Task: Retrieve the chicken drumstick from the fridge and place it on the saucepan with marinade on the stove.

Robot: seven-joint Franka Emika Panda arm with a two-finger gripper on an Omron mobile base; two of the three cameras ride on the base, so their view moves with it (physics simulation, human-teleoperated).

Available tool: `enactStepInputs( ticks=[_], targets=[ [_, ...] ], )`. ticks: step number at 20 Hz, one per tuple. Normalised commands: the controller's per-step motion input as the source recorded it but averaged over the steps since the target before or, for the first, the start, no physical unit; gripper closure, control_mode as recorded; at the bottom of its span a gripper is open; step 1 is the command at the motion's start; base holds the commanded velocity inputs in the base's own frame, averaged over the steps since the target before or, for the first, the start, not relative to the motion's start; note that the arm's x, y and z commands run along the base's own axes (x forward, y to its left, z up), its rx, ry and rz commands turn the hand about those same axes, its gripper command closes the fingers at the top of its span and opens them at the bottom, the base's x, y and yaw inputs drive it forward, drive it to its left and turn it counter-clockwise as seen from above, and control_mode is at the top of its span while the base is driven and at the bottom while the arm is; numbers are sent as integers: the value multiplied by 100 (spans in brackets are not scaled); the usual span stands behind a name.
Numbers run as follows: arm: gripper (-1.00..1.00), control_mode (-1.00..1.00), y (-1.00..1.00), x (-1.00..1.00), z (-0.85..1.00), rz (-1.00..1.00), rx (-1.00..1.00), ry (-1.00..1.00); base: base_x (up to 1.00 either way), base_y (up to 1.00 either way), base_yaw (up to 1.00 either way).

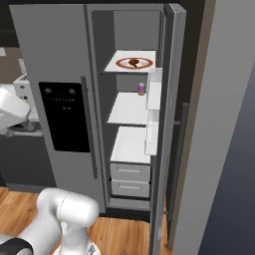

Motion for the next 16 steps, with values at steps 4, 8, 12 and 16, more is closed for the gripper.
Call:
enactStepInputs(
  ticks=[4,8,12,16],
  targets=[
    [-100,-100,1,9,-60,0,9,-7,0,0,0],
    [-100,-100,0,23,-50,0,5,-10,0,0,0],
    [-100,-100,0,31,-38,0,0,-15,0,0,0],
    [-100,-100,0,21,-1,0,0,-5,0,0,0]
  ],
)
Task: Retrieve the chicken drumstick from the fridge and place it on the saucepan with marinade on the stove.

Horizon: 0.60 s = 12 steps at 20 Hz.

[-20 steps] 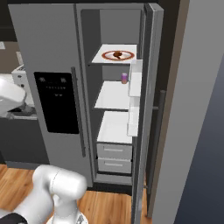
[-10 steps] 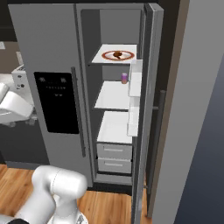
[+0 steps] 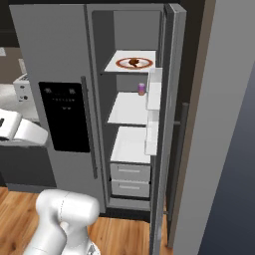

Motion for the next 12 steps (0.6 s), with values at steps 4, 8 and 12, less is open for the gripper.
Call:
enactStepInputs(
  ticks=[4,8,12],
  targets=[
    [-100,-100,0,0,0,0,0,0,0,0,0],
    [-100,-100,0,0,0,0,0,0,0,0,0],
    [-100,-100,6,11,0,0,0,0,0,0,0]
  ],
)
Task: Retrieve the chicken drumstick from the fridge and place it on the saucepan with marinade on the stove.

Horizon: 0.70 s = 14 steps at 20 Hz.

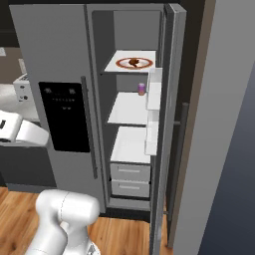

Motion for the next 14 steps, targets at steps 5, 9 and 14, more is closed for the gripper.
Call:
enactStepInputs(
  ticks=[5,9,14],
  targets=[
    [-100,-100,19,57,0,0,0,0,0,0,0],
    [-100,-100,43,77,0,-4,0,0,0,0,0],
    [-100,-100,15,50,0,0,0,0,0,0,0]
  ],
)
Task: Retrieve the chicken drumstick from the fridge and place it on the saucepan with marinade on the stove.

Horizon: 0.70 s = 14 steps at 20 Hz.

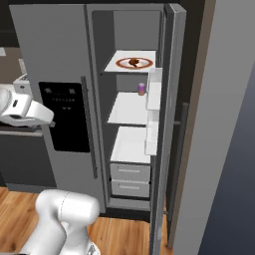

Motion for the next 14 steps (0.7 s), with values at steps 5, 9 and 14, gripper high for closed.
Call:
enactStepInputs(
  ticks=[5,9,14],
  targets=[
    [-100,-100,0,1,0,0,0,0,0,0,0],
    [-100,-100,0,0,0,0,0,0,0,0,0],
    [-100,-100,0,0,0,0,0,0,0,0,0]
  ],
)
